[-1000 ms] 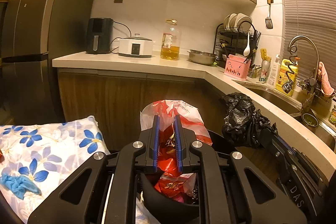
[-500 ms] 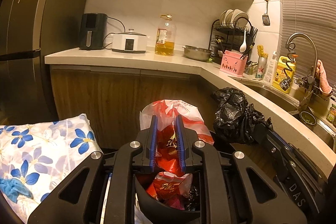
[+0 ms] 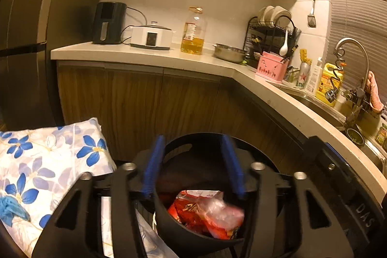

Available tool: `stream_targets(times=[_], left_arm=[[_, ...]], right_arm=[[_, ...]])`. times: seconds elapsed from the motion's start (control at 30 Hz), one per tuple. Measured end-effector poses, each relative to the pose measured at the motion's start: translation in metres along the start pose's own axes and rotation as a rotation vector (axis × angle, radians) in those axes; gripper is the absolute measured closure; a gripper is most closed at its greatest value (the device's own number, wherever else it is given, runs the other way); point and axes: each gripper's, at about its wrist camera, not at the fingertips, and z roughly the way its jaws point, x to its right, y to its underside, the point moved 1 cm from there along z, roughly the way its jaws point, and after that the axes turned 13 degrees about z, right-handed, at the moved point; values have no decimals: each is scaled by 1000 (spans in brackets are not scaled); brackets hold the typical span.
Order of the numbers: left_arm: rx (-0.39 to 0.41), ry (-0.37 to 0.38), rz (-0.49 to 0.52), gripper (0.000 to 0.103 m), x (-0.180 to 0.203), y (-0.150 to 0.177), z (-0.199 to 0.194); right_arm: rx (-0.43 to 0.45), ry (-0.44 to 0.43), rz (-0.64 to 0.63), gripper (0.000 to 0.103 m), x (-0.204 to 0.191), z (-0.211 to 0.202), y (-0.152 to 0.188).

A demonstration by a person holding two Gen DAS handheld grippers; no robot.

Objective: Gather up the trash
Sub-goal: 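Open both tools to drop the black bag and red bag into the bin, then grasp the blue glove with the left tool while the right tool moves toward the red can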

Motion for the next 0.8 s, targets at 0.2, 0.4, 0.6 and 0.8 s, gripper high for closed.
stream_targets(times=[0.2, 0.4, 0.6, 0.8], left_arm=[[0, -66, -24, 17, -12, 10, -16], [-1, -223, -23, 6, -32, 32, -50], [-20, -356, -57, 6, -61, 53, -88], [-14, -480, -95, 6, -98, 73, -125]], right_arm=[[-3, 6, -8, 35, -2, -7, 5], [0, 3, -16, 23, -7, -18, 13], [-18, -20, -18, 23, -18, -29, 25], [-53, -62, -25, 23, -37, -36, 45]])
